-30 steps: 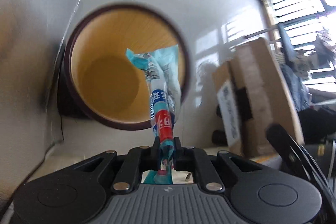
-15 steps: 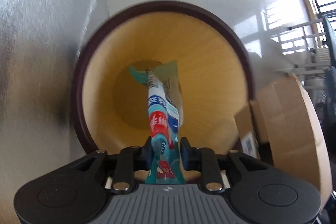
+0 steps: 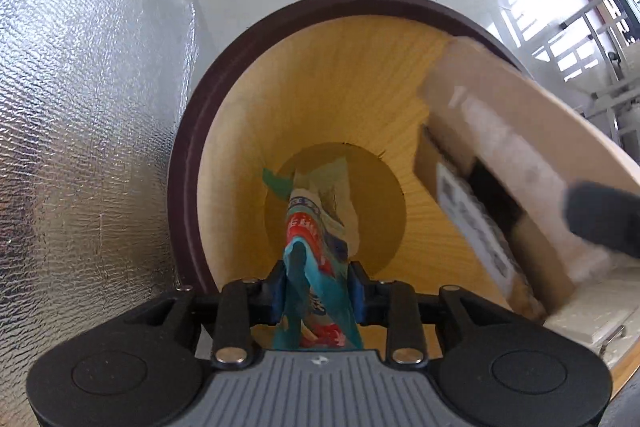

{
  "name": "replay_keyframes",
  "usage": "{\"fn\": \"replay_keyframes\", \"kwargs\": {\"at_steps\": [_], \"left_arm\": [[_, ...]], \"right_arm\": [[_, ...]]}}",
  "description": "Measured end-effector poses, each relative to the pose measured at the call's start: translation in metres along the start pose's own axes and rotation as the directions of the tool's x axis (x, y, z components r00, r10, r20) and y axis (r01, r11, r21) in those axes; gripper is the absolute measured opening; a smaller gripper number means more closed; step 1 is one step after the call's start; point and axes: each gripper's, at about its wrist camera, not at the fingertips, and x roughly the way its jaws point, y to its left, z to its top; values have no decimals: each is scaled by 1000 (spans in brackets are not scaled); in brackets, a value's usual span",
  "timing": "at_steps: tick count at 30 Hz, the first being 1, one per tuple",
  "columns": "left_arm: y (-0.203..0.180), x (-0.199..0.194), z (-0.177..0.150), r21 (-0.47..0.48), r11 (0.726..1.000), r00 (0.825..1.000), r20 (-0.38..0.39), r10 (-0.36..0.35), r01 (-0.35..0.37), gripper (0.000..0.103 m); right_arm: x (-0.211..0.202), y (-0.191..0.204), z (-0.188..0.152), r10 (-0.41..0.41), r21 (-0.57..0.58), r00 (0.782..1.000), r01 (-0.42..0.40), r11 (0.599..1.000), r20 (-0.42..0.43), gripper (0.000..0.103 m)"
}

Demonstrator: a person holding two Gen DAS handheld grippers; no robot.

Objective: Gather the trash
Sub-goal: 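Lower both tools into the wastebasket and open them, dropping bag and box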

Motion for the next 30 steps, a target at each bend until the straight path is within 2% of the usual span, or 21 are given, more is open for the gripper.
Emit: {"fn": "replay_keyframes", "kwargs": {"at_steps": [2,4,6,12,22,26,30], "left_arm": [[-1,3,-2,-3,1000,1000,5,-5,5,32],[-8,5,0,5,1000,1000,5,-5,5,32],[-8,7,-2,17,1000,1000,6,3,-3,32],[-13,12,-2,10,1000,1000,20,8,-8,34],[-18,-14,-16,48,998,999,45,26,-29,81],[-25,-32,-24,86,995,997,73,38,-44,90],[-30,-50,-32,100,994,996,80,46,-54,95]], "right_arm": [[11,2,3,-14,-5,1000,14,1000,-28,63],[16,4,3,-41,17,999,41,999,-13,71],[15,4,2,-53,23,999,53,998,6,72],[12,3,-7,-65,-13,998,65,998,-9,72],[3,-9,-12,-68,1,997,68,998,-25,72],[-3,-9,-11,-59,-7,998,58,998,-18,72],[-13,-11,-14,-47,-7,999,47,999,-5,73]]}}
